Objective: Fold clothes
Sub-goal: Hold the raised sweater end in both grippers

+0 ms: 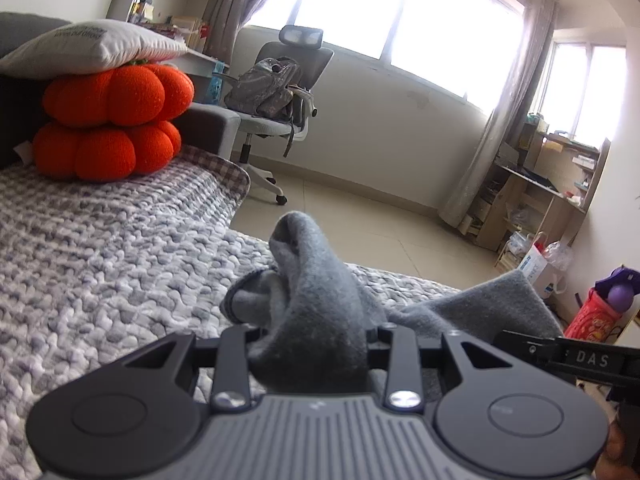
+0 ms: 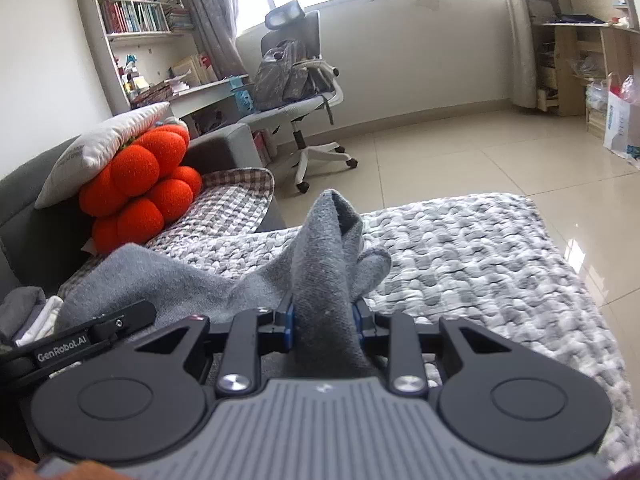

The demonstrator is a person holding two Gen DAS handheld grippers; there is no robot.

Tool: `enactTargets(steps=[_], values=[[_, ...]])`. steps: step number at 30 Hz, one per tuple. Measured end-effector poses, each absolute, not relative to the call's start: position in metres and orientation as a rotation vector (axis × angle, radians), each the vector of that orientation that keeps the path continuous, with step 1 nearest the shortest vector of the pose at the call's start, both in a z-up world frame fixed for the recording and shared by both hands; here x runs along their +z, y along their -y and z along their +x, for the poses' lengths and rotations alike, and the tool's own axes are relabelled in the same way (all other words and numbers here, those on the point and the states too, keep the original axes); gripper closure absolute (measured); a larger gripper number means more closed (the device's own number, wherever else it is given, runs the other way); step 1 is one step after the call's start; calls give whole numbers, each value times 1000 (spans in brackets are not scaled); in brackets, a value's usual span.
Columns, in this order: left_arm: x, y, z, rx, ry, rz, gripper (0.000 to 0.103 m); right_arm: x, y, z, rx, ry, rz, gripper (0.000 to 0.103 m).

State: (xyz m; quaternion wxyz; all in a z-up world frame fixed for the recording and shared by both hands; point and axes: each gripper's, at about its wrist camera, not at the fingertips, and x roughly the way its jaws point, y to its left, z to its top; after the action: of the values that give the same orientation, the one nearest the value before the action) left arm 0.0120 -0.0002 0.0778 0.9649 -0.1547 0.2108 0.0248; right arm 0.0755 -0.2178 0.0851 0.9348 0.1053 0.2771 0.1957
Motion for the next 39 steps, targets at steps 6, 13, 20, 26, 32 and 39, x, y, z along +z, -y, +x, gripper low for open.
enactTargets(steps=[6, 13, 20, 26, 32, 39], values=[[90, 20, 0, 2, -421, -314, 70, 100, 234, 52, 359, -535, 203, 74], [104, 45, -13, -53, -416, -309, 70, 115, 254, 26, 295, -502, 193, 74], [117, 81, -19, -107, -406, -284, 70, 126, 267, 8, 220, -483, 185, 74], [118, 105, -16, -161, -413, -291, 70, 129, 277, -4, 164, -459, 169, 74], [120, 108, -19, -165, -414, -288, 70, 125, 288, 0, 146, -469, 197, 74], [121, 84, -31, -98, -402, -272, 70, 126, 271, 1, 231, -453, 197, 74]])
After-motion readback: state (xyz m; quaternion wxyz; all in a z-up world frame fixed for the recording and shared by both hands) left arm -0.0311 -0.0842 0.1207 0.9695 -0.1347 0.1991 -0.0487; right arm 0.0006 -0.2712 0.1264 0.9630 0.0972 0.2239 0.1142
